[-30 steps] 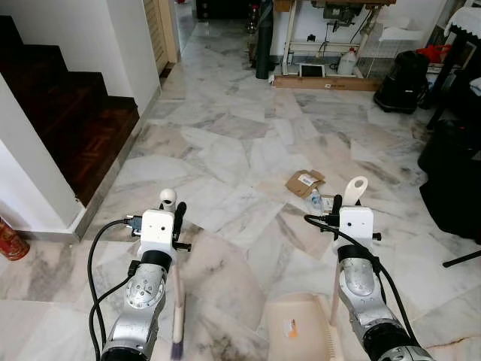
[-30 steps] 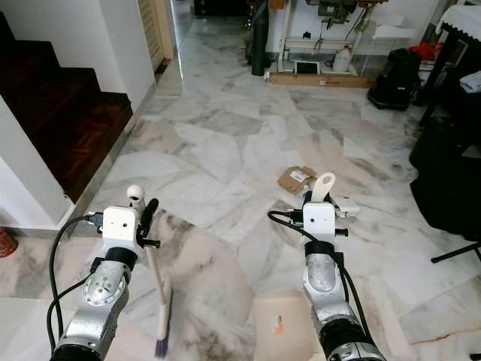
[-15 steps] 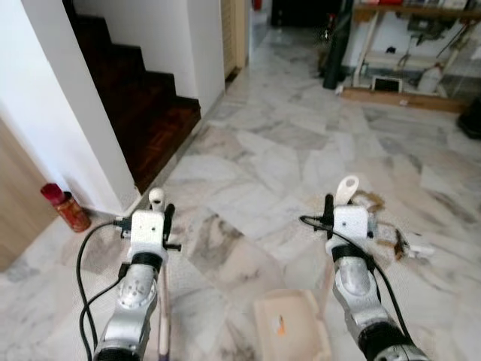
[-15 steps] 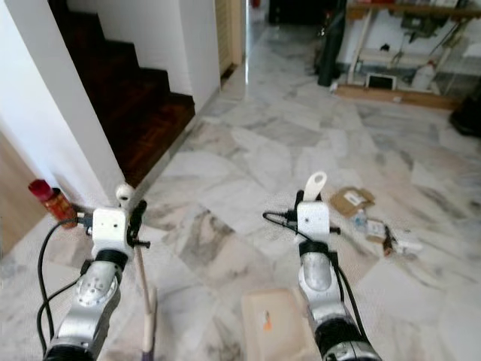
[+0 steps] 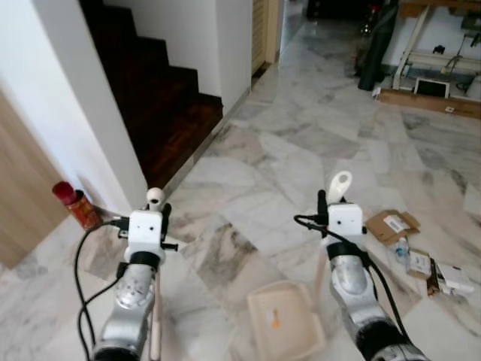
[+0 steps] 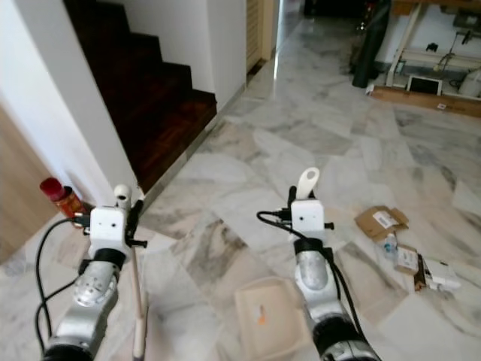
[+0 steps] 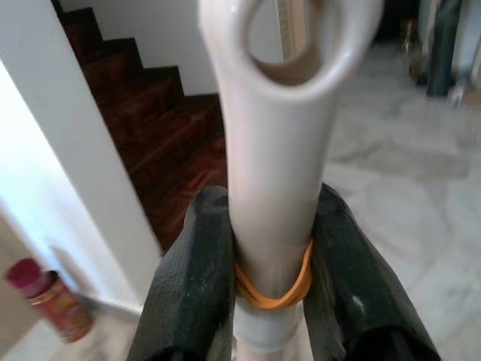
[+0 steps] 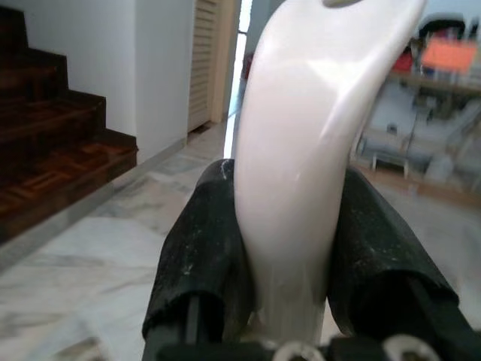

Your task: Sweep floor

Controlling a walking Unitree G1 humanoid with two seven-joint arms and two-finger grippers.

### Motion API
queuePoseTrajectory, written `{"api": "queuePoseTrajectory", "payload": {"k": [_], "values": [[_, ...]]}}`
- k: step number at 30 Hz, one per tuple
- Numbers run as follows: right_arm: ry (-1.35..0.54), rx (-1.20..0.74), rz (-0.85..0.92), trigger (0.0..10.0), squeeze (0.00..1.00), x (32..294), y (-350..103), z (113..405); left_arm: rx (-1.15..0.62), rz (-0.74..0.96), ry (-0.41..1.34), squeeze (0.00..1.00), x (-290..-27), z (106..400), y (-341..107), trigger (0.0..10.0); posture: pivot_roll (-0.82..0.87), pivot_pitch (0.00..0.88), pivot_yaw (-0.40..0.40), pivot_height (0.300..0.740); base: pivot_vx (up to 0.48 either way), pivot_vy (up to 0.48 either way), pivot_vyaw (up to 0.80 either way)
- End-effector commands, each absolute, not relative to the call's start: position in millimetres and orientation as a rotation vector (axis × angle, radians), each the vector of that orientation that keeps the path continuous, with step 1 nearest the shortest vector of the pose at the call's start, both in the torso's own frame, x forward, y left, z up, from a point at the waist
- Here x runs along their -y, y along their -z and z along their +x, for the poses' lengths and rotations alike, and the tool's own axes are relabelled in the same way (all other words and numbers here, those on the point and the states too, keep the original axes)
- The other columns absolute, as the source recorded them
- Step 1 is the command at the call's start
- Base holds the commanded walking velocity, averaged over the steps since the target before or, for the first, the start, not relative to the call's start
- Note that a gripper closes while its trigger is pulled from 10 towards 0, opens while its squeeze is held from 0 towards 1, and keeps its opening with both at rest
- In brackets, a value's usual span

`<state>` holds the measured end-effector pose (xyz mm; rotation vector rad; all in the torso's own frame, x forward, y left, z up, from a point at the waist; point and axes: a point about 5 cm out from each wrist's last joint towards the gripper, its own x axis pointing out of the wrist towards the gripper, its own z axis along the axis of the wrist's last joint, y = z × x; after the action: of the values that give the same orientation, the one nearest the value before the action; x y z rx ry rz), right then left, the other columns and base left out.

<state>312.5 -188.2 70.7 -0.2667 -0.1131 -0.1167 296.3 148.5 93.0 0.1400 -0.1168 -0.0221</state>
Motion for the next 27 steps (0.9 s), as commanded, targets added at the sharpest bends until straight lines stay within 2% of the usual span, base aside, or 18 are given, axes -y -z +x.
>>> {"api": "queuePoseTrajectory", "payload": {"k": [1,14,27], "values": [[0.067,0.17,-0.262,10.0,0.0,171.2,-83.0,320.8,0.144,0.156,-0.012,0.0,-161.1,297.0,-99.1,10.0,0.13,0.0,-0.001,0.74,0.439,0.0,0.79],[0.03,0.183,-0.256,10.0,0.0,166.1,-84.1,320.9,0.147,0.157,-0.011,0.0,-161.0,297.9,-99.6,10.0,0.13,0.0,0.0,0.74,0.439,0.0,0.69],[0.036,0.177,-0.229,10.0,0.0,166.2,-83.6,321.3,0.15,0.159,-0.006,0.0,-160.9,298.7,-100.2,10.0,0.13,0.0,0.002,0.74,0.441,0.0,0.0]]}}
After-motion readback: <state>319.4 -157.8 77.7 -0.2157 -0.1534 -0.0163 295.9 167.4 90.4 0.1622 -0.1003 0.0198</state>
